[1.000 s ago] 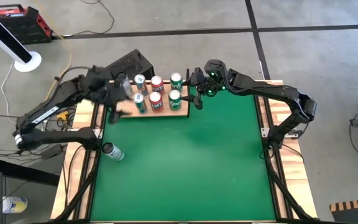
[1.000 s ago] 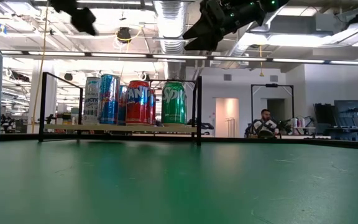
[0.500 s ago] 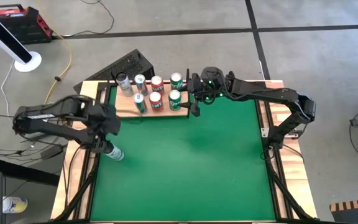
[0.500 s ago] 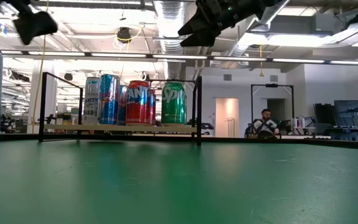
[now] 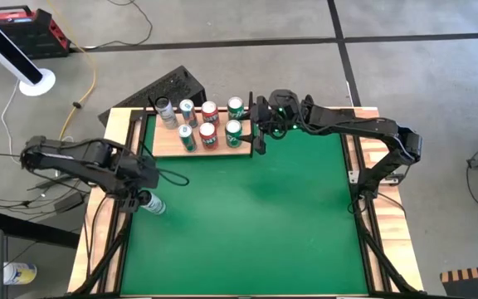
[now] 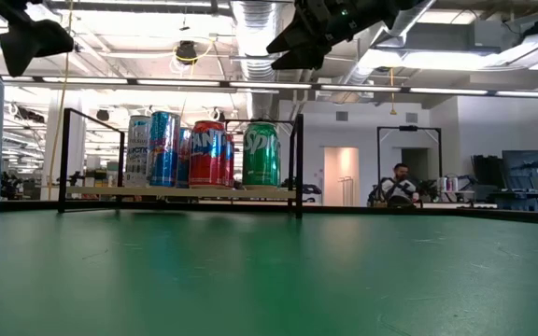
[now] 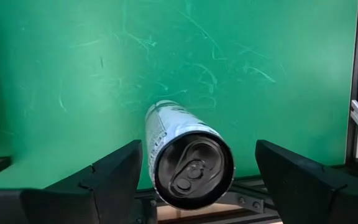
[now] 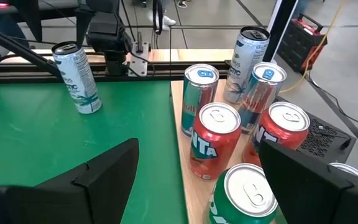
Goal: Place canned beverage on shelf
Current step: Put the white-blue soda can aligned with the other white-blue soda can on the shelf
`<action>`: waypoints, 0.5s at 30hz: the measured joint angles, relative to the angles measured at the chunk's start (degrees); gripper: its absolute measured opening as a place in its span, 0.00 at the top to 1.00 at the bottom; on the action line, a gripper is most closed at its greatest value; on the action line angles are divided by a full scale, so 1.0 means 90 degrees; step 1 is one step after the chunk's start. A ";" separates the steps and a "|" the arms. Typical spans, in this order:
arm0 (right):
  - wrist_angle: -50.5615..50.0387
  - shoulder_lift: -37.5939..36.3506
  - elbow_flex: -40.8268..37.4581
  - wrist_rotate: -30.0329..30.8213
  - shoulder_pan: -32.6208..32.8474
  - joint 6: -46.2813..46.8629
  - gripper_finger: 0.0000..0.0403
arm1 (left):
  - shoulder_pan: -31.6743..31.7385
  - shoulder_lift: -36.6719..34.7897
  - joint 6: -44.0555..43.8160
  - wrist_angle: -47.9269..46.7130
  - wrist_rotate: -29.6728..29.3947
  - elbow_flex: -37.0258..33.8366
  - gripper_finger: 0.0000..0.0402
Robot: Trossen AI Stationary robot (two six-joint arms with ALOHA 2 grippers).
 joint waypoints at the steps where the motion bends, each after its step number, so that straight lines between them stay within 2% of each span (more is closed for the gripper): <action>1: 0.0000 0.0000 0.0000 0.0000 0.0000 0.0023 0.12 | -0.0059 -0.0013 -0.0059 0.0000 0.0000 0.0000 0.27; 11: 0.0022 0.0000 0.0000 0.0008 0.0000 0.0162 0.12 | -0.0816 -0.0016 -0.0445 -0.0005 -0.0623 0.0000 0.27; 15: 0.0061 0.0000 0.0000 0.0234 0.0000 0.0175 0.12 | -0.1085 -0.0016 -0.0597 -0.0002 -0.0723 -0.0001 0.27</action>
